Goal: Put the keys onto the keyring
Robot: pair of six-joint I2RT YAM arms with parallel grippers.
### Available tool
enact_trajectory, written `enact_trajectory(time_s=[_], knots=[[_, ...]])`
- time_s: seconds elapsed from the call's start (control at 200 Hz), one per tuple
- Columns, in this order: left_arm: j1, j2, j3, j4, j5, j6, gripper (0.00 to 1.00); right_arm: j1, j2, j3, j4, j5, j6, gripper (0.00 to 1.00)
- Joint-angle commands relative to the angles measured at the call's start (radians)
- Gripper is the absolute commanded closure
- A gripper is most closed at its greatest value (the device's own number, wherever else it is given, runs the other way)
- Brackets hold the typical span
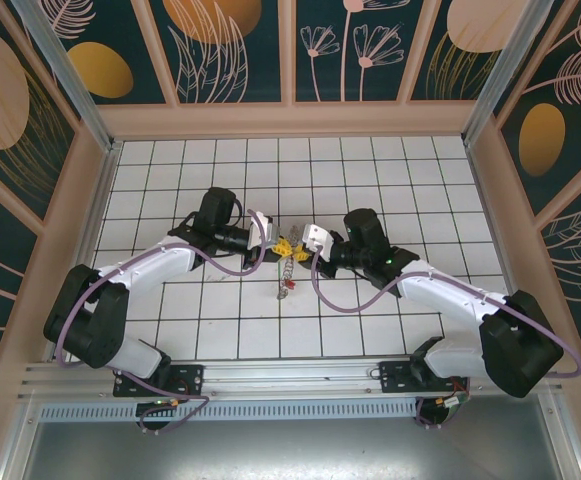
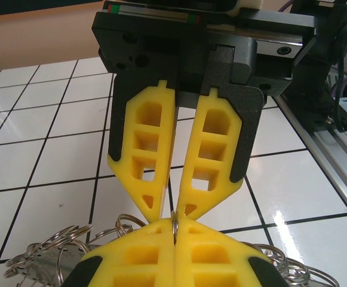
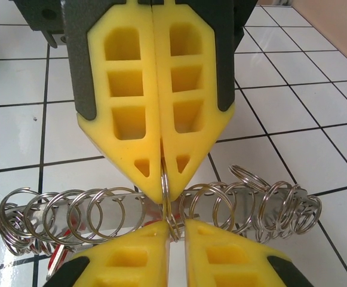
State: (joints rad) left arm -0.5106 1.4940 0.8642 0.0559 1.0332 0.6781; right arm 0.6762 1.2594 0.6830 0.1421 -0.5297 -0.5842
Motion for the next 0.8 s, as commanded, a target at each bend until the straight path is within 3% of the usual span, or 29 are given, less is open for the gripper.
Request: enact_trajectory(time_s=[0.0,0.535,0.796], knots=[[-0.003,-0.001,0.026,0.004,0.053,0.022,1.00,-0.003,-0.001,0.011,0.080,-0.056,0.022,0.84],[-0.003,-0.014,0.006,0.055,0.055,-0.017,1.00,-0.004,-0.017,0.007,0.092,-0.092,0.035,0.78],[-0.003,-0.010,0.007,0.062,0.049,-0.025,1.00,-0.012,-0.023,-0.006,0.107,-0.114,0.045,0.81]])
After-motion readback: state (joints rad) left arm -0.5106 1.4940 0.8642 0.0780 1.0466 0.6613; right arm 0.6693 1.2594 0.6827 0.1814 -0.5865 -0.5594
